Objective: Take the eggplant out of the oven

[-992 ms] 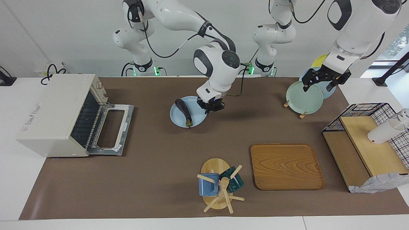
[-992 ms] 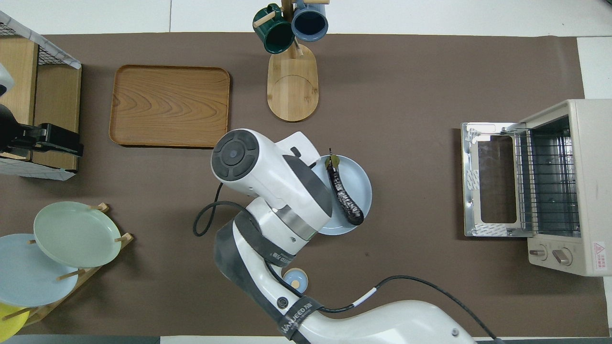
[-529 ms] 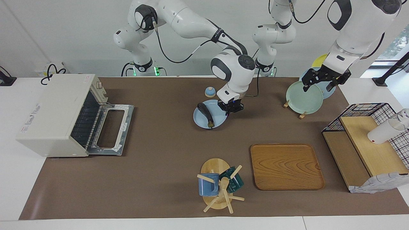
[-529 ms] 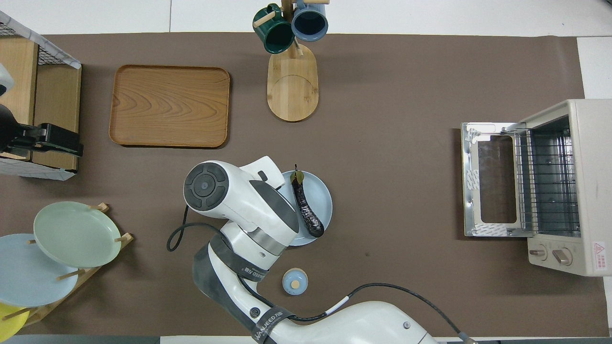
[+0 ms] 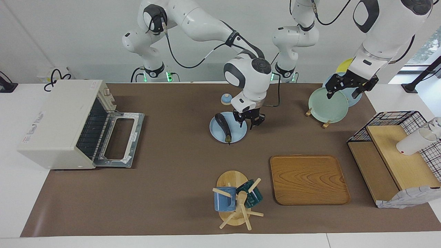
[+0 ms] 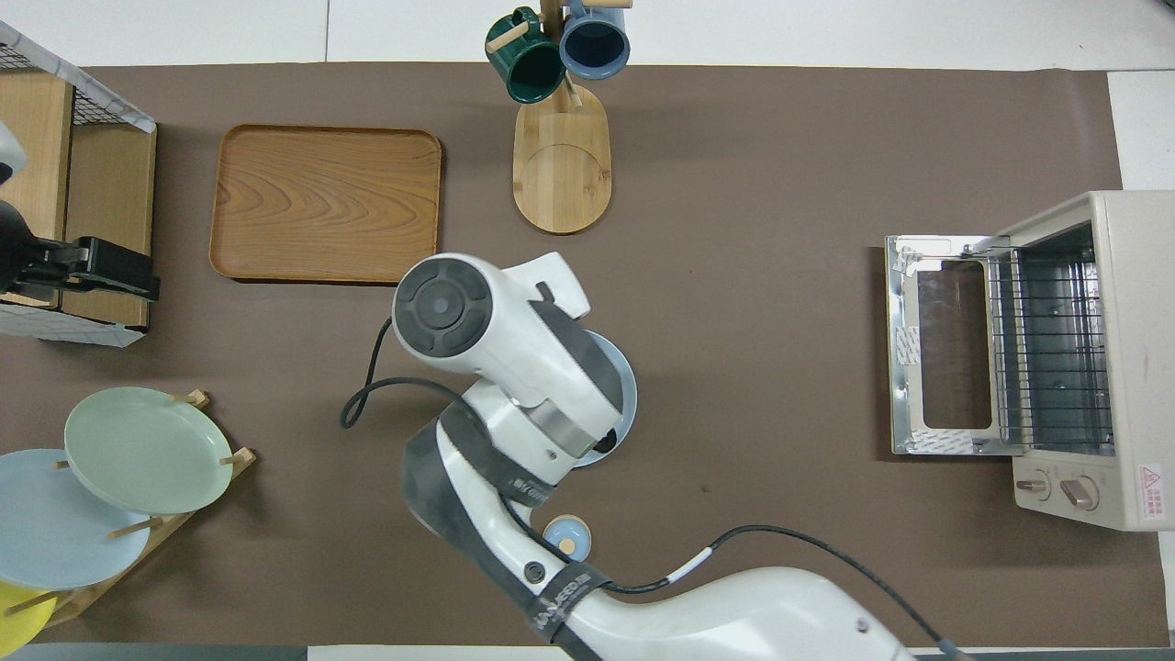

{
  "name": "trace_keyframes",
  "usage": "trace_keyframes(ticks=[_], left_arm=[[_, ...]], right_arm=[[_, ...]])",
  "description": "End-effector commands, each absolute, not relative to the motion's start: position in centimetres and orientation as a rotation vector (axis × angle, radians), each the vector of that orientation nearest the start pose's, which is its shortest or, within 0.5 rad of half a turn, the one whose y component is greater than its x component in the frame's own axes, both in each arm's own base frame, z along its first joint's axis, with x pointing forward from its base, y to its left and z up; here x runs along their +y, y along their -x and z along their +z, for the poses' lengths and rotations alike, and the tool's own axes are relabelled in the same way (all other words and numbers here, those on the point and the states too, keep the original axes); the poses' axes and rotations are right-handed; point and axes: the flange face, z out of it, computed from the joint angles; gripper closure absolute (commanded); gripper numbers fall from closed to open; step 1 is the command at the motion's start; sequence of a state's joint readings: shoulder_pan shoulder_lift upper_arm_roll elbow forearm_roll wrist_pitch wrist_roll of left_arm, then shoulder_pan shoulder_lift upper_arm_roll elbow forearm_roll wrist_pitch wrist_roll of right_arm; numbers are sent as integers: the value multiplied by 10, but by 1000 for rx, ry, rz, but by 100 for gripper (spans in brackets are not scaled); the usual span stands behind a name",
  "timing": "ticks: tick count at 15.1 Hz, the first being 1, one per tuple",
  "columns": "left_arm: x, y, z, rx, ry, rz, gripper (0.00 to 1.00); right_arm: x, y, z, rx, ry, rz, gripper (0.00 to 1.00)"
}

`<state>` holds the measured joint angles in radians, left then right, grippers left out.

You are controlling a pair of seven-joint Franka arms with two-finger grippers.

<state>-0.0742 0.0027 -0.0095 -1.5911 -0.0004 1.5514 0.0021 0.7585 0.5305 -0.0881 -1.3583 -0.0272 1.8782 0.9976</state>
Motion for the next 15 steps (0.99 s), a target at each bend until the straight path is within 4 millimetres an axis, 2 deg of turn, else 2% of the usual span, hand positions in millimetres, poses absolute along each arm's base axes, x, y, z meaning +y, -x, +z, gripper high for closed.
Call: trace_keyframes(ticks=[1, 3, 7, 10, 12, 15], left_arm=[[-45, -547, 617, 126, 3142, 78, 0], [-45, -547, 617, 126, 3142, 78, 0], [-45, -547, 616, 126, 3142, 80, 0], [-47, -546, 617, 130, 3142, 85, 0], [-54, -546, 616, 149, 3140, 85, 0], [-54, -546, 617, 147, 3140, 87, 0]], right_arm=[[352, -574, 448, 466, 3194, 10, 66], [291, -584, 436, 456, 3216, 74, 100], [222, -581, 401, 440, 3335, 78, 100], [185, -562, 363, 348, 3398, 37, 100], [172, -556, 352, 331, 3429, 39, 100], [149, -552, 330, 343, 3430, 52, 100]])
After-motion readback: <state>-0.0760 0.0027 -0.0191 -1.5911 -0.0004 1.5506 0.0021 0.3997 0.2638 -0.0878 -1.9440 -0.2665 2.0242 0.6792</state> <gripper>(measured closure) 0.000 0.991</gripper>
